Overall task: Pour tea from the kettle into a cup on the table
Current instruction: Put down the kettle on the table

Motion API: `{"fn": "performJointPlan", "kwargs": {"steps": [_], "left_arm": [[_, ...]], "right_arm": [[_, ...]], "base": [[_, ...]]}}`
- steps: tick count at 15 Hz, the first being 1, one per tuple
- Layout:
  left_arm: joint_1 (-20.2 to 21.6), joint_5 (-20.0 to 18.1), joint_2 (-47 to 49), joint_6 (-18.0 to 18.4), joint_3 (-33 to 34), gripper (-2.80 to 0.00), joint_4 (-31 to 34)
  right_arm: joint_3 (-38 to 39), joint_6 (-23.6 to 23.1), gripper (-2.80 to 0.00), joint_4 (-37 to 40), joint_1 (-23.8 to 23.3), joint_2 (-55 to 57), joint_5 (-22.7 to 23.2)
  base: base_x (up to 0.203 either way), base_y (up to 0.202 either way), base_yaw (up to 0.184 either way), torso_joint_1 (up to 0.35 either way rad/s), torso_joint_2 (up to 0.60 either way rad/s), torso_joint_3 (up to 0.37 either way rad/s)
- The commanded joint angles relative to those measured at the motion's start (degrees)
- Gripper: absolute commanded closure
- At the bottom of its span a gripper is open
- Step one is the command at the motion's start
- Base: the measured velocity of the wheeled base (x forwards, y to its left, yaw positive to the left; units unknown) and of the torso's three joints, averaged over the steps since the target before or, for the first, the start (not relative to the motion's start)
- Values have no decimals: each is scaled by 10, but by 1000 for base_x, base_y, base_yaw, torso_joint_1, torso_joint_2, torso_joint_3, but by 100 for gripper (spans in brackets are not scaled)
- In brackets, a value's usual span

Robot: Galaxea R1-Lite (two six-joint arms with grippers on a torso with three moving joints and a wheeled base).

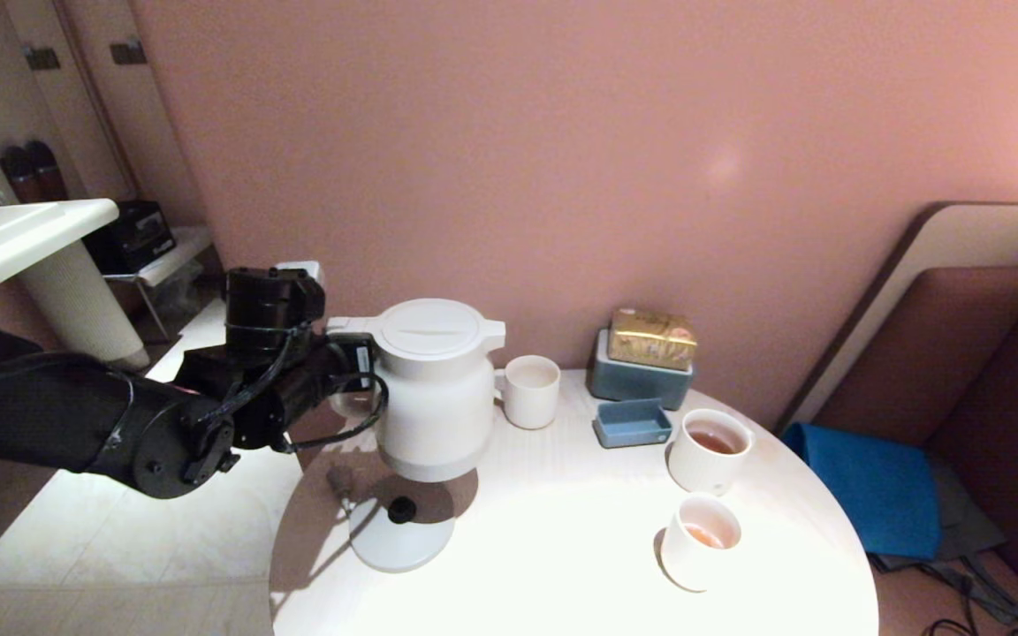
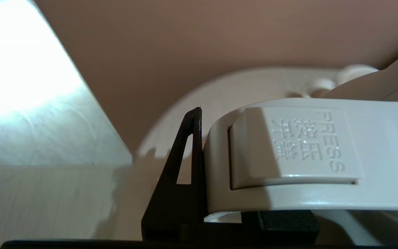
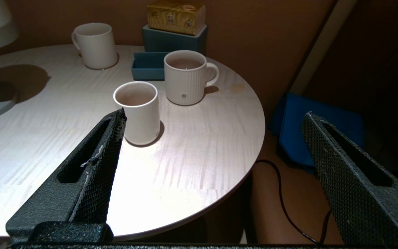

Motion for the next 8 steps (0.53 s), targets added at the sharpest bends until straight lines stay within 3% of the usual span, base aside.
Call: {"fn": "performJointPlan", "kwargs": {"steps": [1,5,8], "left_arm": [[18,1,-6,4,69,0,-88],[42,1,5,27,161,0,-209],[43,5,9,24,173,0,-217]], "right_arm": [[0,0,-280,0,0,1,1],[0,0,-280,0,0,1,0],[0,0,-280,0,0,1,0]], "base": [[0,0,0,0,0,0],[0,0,0,0,0,0],[0,0,0,0,0,0]]}}
